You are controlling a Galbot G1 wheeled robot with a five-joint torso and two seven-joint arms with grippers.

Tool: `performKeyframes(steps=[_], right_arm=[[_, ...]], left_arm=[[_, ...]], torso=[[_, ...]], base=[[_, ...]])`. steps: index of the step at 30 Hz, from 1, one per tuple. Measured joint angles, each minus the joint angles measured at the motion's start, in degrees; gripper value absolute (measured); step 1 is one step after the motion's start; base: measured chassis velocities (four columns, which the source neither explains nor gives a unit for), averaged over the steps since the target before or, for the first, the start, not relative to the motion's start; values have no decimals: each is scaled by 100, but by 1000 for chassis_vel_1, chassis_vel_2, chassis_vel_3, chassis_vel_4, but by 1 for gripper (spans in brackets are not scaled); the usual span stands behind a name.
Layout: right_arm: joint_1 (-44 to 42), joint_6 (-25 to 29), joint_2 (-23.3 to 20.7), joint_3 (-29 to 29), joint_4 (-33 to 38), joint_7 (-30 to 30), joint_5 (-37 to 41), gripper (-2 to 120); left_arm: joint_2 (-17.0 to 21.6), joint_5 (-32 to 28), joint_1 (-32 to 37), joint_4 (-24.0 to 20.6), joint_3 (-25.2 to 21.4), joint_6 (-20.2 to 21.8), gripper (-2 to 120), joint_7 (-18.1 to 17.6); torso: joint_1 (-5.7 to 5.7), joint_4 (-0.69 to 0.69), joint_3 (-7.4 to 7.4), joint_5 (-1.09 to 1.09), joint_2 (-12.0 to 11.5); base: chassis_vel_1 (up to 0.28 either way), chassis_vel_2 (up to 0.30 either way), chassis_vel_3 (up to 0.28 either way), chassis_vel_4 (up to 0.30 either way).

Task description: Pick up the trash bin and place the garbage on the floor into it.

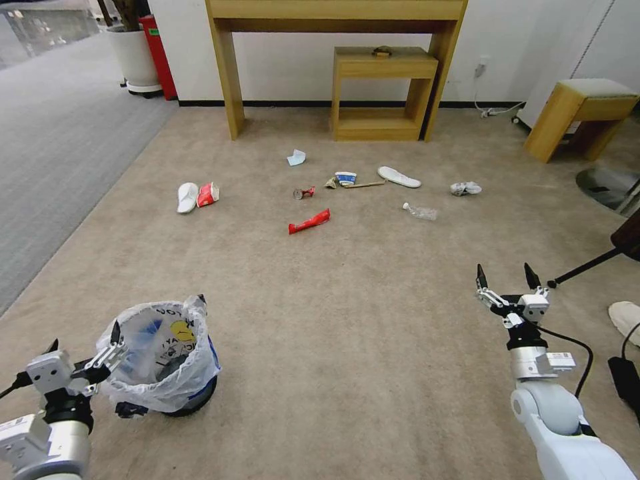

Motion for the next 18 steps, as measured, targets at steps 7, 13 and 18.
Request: performKeyframes(steps=[7, 13, 18], right_arm=[[50, 26, -16, -34, -92, -33, -1, 100], [44, 28, 7, -78, -110, -44, -7, 100], [59, 34, 37, -99, -145, -54, -28, 100]], left_arm=[[-17, 85, -10, -45, 17, -48, 99, -24], [12, -30, -14, -94, 39, 68, 99, -59], [221, -284, -62, 284, 11, 161, 99, -123]], torso=[[0, 0, 0, 0, 0], [0, 0, 0, 0, 0], [0, 0, 0, -2, 0]], base=[[0, 0, 0, 0], [0, 0, 0, 0], [0, 0, 0, 0]])
